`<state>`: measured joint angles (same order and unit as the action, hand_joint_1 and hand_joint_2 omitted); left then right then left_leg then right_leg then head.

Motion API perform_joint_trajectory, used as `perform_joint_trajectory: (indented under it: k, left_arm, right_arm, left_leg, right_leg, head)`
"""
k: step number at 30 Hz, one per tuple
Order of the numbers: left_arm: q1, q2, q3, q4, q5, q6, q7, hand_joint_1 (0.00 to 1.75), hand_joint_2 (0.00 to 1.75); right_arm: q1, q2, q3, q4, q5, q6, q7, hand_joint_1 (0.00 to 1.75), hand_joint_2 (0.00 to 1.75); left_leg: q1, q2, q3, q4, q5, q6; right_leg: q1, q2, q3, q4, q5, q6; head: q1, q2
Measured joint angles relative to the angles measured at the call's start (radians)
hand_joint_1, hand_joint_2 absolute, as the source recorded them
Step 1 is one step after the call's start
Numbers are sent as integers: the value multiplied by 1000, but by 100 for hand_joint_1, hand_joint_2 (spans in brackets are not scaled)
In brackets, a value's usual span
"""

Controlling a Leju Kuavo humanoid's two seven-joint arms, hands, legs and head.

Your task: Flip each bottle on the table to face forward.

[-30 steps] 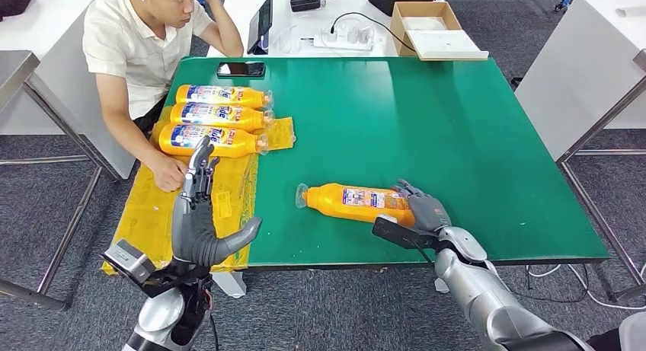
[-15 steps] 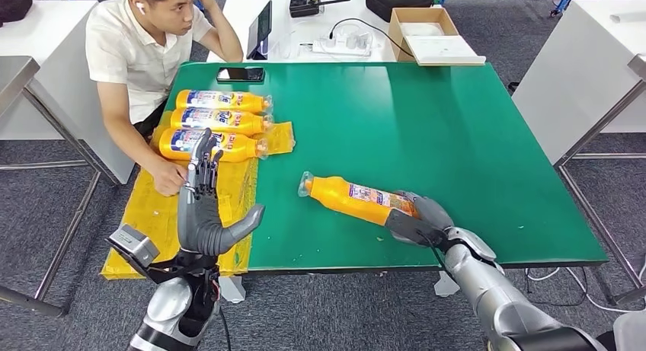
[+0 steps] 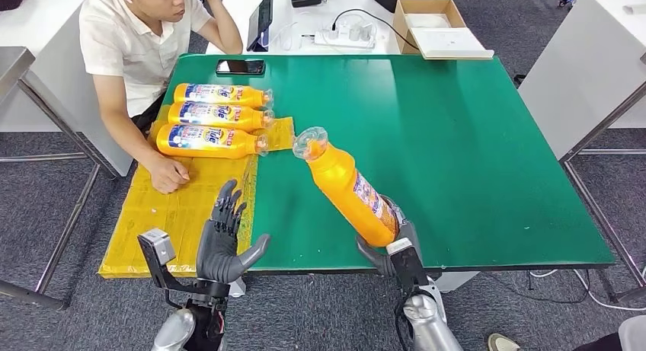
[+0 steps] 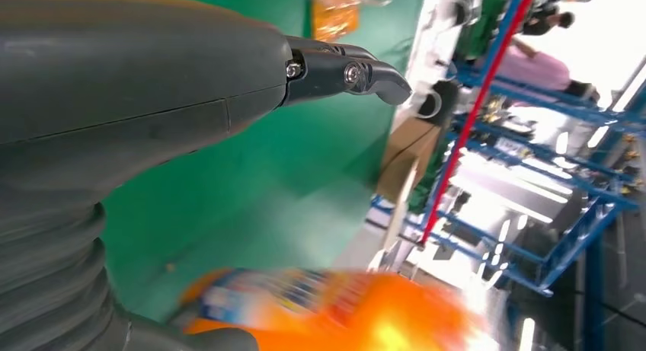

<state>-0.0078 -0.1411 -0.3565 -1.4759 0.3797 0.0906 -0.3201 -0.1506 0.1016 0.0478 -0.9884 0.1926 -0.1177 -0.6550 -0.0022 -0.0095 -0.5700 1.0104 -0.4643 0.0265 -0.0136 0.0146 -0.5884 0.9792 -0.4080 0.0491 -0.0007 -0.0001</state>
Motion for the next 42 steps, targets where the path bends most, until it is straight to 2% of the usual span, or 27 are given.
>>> perform_joint_trajectory:
  k: [5,12,19,25,26,29,30,33,34,37,42]
  left_arm:
    - [10,1,-30,27,-27,-47,0,0,175]
    - [10,1,-62,42,-34,-88,-11,0,175]
    - [7,-3,-70,31,-8,-124,-44,0,175]
    - [18,-16,-65,2,33,-130,-62,0,175]
    - [20,-16,-63,-1,40,-134,-61,10,175]
    - [23,-15,-56,-3,86,-174,-48,141,175]
    - [23,-14,-53,-2,108,-200,-41,175,175]
    - [20,-3,-40,7,155,-293,-33,175,175]
    - [19,1,-36,12,158,-321,-34,175,175]
    - [15,10,-30,23,123,-376,-48,175,175]
    - [5,18,-34,27,-27,-369,-112,175,175]
  right_arm:
    - [54,28,62,-149,3,-13,-2,175,175]
    - [64,35,177,-174,63,-28,-5,175,175]
    - [36,41,327,-66,164,16,-9,175,175]
    - [2,66,411,46,160,20,-11,175,175]
    - [-4,68,417,57,158,20,-11,175,175]
    - [-22,69,432,91,157,26,-11,171,175]
    - [-28,69,437,103,155,30,-11,151,175]
    - [-44,68,454,125,143,49,-12,24,175]
    - [-46,68,460,128,136,57,-12,0,131]
    - [-44,68,471,132,113,92,-12,0,0]
    - [-21,61,469,94,66,159,-12,0,0]
  left_leg:
    - [-1,0,-2,0,0,0]
    - [-1,-1,-3,0,0,0]
    - [0,-1,-3,0,0,0]
    - [-1,0,-3,0,0,0]
    - [-1,0,-3,0,0,0]
    - [-1,0,-3,0,0,0]
    - [-1,0,-3,0,0,0]
    - [-1,0,-3,0,0,0]
    - [-1,0,-3,0,0,0]
    - [-1,0,-3,0,0,0]
    - [-1,0,-4,0,0,0]
  right_leg:
    - [-1,-1,-2,0,0,0]
    - [-1,-1,-2,0,0,0]
    - [0,-1,-3,0,0,0]
    - [0,-1,-3,0,0,0]
    - [-1,-1,-3,0,0,0]
    - [-1,-1,-3,0,0,0]
    - [-1,-1,-3,0,0,0]
    - [0,-1,-4,0,0,0]
    - [0,-1,-4,0,0,0]
    - [0,-1,-4,0,0,0]
    - [0,-1,-4,0,0,0]
  head:
    - [0,0]
    - [0,0]
    - [0,0]
    - [0,0]
    - [0,0]
    - [0,0]
    - [0,0]
    - [0,0]
    - [0,0]
    - [0,0]
    - [0,0]
